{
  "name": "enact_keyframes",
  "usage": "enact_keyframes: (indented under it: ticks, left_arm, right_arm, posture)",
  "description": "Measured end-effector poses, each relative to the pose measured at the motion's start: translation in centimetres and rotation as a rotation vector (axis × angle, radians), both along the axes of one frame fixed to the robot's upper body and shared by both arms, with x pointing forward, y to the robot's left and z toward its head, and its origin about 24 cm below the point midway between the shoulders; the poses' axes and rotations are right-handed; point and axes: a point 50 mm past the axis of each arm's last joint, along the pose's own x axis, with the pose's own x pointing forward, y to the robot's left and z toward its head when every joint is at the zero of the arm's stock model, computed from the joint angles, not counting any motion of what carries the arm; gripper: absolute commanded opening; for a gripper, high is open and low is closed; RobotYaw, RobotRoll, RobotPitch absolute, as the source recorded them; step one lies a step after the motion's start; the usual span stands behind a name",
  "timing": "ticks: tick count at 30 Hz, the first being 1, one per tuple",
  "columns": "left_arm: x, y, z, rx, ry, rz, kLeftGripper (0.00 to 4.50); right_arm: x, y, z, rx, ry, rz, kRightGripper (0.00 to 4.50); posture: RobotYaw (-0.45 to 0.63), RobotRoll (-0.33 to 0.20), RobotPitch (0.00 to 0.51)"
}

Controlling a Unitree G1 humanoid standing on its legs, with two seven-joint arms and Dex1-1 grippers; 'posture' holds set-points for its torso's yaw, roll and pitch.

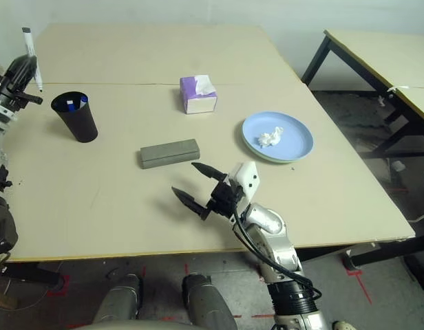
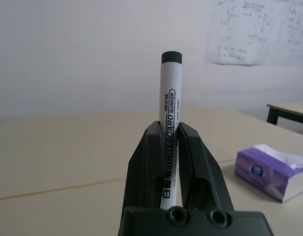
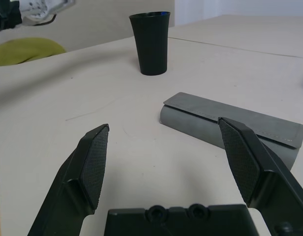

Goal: Organize and tidy the items on the table.

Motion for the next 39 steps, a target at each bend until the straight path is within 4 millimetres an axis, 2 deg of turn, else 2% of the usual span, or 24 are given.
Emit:
enact_keyframes:
  ticks: [9,26,39]
  left_arm:
    - [0.4,-0.5,-1.7,-0.014,0.046,0.004,0.30]
    - [0.7,-1.6,-3.2,-0.016,0.059,-0.009,0.30]
    - [0.7,-1.5,-4.5,0.058,0.141,0.035,0.30]
  right_arm:
    - [-0.2,0.2,0.4,0.003,0.004,-0.001,4.50]
    - [-0.7,0.8,2.0,0.045,-0.013,0.009,4.50]
    - [-0.9,1.3,2.2,0.055,-0.012,0.022,4.50]
  posture:
    - [-0.09,0.000,0.133]
    - [-0.11,0.000,0.141]
    - [-0.10,0.000,0.144]
